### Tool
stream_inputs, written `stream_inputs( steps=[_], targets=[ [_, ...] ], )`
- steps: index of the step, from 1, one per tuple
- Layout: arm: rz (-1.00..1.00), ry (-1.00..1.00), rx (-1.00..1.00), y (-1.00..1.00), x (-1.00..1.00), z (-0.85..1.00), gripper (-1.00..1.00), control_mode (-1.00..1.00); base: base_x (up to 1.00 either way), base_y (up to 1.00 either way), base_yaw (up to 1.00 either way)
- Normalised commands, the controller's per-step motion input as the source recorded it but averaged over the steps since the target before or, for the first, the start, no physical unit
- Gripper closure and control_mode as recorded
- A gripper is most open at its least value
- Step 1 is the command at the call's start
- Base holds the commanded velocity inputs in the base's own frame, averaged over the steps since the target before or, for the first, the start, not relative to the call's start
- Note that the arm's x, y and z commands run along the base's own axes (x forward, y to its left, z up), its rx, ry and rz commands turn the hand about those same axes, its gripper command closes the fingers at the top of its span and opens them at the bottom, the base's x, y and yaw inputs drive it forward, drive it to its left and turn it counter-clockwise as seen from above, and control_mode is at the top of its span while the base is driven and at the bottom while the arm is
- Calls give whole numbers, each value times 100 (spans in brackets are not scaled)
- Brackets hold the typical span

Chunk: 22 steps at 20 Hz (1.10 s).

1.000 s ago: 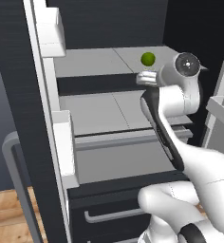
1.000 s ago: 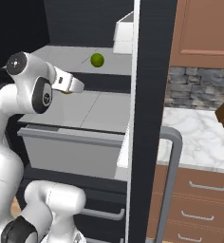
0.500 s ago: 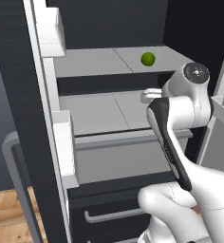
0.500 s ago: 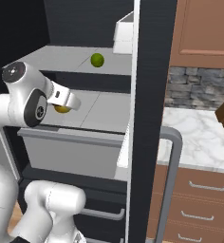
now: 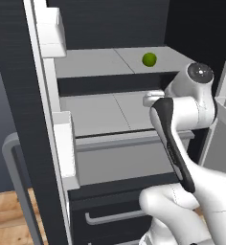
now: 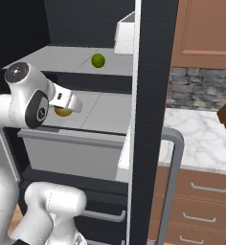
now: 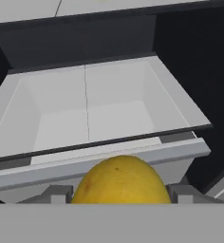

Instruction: Grab the lemon and lime from the fridge, place them in the blender, close the lid, and turn on the blender to create a marinade.

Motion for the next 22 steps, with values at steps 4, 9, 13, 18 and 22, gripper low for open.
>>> stream_inputs(
  steps=[4, 9, 13, 18, 22],
  targets=[
    [8, 0, 0, -1, -92, -12, 100, -100, 0, 0, 0],
    [17, 0, 0, 0, -98, -3, 100, -100, 0, 0, 0],
    [17, 1, 0, 0, -44, -2, 100, -100, 0, 0, 0],
    [1, 3, 0, 0, 3, 0, 100, -100, 0, 0, 0],
    [0, 7, 0, 0, 14, 0, 100, -100, 0, 0, 0]
  ],
)
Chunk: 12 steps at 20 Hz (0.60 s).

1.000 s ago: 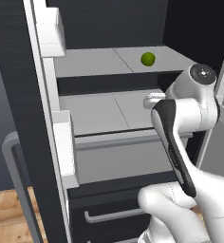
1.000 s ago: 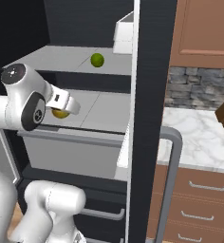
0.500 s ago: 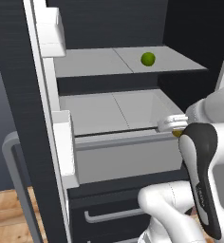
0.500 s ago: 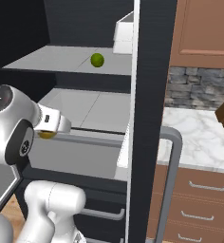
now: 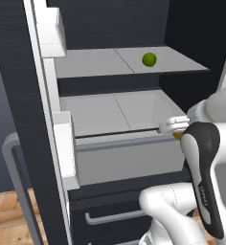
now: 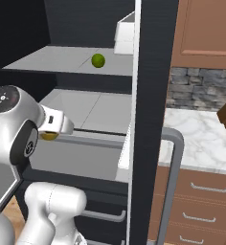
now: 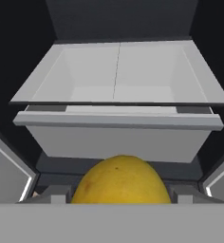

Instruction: Grab the lemon and lime from the fridge, place them in the blender, close the lid, and turn on the blender to create a marinade.

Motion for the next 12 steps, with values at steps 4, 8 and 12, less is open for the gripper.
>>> stream_inputs(
  steps=[4, 8, 12],
  targets=[
    [0, 7, 0, 0, 6, 0, 100, -100, 0, 0, 0],
    [0, 4, 0, 0, 1, 0, 100, -100, 0, 0, 0],
    [0, 3, 0, 0, 0, 0, 100, 100, -18, 0, 0]
  ],
)
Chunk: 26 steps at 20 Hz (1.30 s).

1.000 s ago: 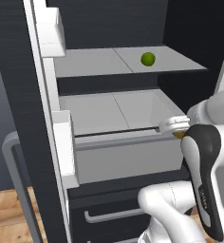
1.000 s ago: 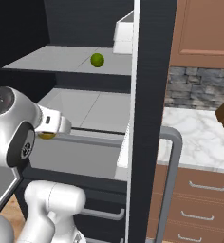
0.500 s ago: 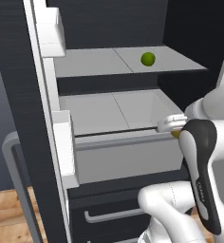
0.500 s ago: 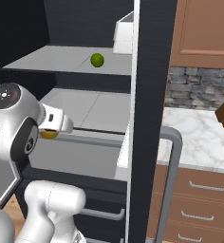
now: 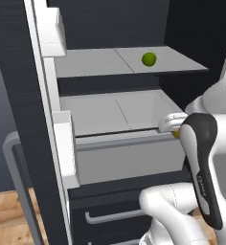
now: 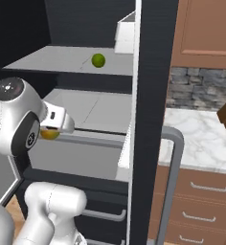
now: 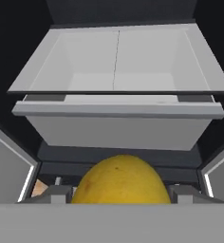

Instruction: Grab the lemon and lime from the fridge, place them in the blender, close the lid, and turn on the blender to create a marinade.

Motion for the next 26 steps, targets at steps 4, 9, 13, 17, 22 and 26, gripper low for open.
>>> stream_inputs(
  steps=[4, 9, 13, 17, 22, 26],
  targets=[
    [0, 0, 0, 0, 0, 0, 100, 100, -77, 0, 5],
    [0, 0, 0, 0, 0, 0, 100, 100, -92, 1, 15],
    [0, 0, 0, 0, 0, 0, 100, 100, -54, 26, 29],
    [0, 0, 0, 0, 0, 0, 100, 100, -12, 39, 45],
    [0, 0, 0, 0, 0, 0, 100, 100, 0, 29, 67],
    [0, 0, 0, 0, 0, 0, 100, 100, 0, 32, 80]
  ],
)
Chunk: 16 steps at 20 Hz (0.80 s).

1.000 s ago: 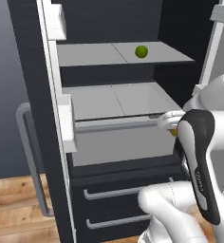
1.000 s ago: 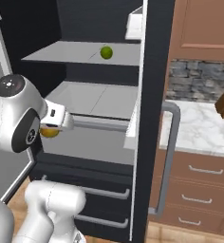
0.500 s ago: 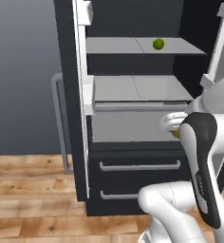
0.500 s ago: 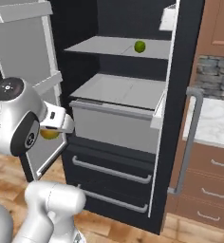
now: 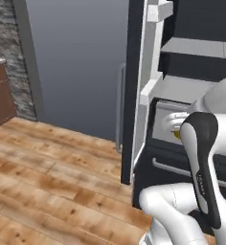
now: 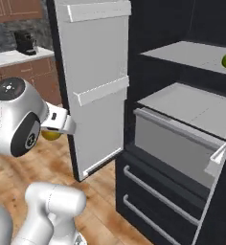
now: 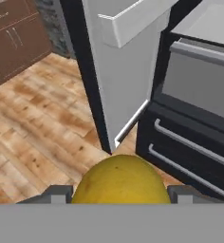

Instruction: Grab the lemon and lime from the fridge, place them in the blender, close the lid, and turn on the blender to create a marinade.

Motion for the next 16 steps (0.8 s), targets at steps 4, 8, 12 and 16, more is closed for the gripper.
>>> stream_inputs(
  steps=[4, 8, 12, 16],
  targets=[
    [0, 0, 0, 0, 0, 0, 100, 100, 0, 38, 80],
    [0, 0, 0, 0, 0, 0, 100, 100, 13, 52, 72],
    [0, 0, 0, 0, 0, 0, 100, 100, 39, 65, 59],
    [0, 0, 0, 0, 0, 0, 100, 100, 65, 68, 49]
  ],
)
